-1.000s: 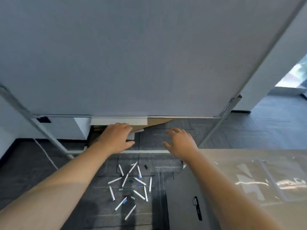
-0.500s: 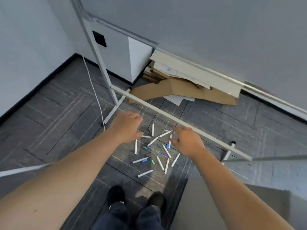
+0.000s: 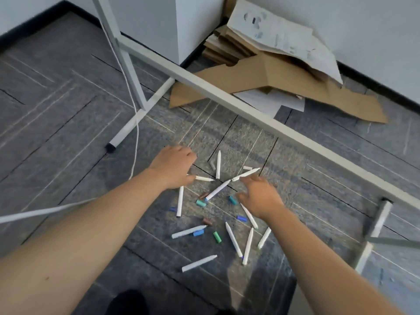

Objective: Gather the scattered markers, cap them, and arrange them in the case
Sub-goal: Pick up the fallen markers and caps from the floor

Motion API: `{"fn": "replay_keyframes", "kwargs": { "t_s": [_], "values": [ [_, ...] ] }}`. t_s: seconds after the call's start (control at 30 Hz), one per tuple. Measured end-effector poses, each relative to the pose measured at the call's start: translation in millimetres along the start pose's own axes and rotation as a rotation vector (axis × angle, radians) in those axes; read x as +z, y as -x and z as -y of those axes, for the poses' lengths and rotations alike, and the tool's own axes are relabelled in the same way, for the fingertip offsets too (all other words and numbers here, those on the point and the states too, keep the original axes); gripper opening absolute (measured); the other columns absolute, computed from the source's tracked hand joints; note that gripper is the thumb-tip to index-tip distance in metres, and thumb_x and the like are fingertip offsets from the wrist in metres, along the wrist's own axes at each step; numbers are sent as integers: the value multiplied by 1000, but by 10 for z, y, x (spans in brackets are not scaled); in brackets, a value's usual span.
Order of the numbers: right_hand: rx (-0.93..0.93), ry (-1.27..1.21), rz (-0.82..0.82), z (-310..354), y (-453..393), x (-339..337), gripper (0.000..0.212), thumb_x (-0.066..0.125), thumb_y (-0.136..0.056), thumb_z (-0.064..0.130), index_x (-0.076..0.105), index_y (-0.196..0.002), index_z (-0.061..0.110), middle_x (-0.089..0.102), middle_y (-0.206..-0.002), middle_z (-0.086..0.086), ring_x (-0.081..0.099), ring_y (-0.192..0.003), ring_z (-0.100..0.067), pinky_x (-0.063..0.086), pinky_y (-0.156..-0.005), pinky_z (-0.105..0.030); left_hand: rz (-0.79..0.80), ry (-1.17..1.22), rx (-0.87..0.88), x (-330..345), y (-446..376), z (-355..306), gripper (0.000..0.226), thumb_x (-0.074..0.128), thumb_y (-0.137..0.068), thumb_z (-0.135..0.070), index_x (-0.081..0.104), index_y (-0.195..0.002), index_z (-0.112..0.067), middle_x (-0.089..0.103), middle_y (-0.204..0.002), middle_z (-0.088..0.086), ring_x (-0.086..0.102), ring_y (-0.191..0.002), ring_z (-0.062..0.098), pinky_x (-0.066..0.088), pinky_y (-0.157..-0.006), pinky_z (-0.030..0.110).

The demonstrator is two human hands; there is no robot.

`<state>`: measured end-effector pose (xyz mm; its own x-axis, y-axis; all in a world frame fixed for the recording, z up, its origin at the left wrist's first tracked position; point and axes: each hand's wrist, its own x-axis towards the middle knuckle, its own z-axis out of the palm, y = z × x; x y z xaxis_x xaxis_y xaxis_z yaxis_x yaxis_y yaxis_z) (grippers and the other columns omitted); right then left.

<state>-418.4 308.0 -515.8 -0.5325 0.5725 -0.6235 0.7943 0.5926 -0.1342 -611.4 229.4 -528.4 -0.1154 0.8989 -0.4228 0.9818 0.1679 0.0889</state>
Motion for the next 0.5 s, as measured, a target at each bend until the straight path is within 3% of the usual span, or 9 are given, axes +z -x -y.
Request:
{"fn": "replay_keyframes", "kwargs": {
  "t_s": [0.2,0.37,0.5],
  "values": [
    [46,-53,2,-177,-743,651,51,42,-95,28,29,-142,15,32,-148,-10,31,-136,-28,30,-110,-40,47,-18,58,849,-678,94,54,46,-91,-40,35,-137,-13,39,-141,3,36,-130,20,31,-108,33],
    [131,-271,-66,-174,-1153,1104,54,47,-93,27,27,-142,12,35,-146,-11,33,-134,-28,34,-108,-40,75,-12,110,1396,-1080,142,54,46,-91,-40,34,-137,-14,39,-141,3,35,-130,20,30,-108,35],
    [262,-639,-236,-51,-1354,1379,55,58,-89,27,32,-133,8,43,-133,-9,53,-107,-23,44,-87,-35,38,36,98,1662,-1224,192,59,52,-88,-45,36,-136,-14,41,-137,4,37,-128,20,32,-107,33]
  ]
}}
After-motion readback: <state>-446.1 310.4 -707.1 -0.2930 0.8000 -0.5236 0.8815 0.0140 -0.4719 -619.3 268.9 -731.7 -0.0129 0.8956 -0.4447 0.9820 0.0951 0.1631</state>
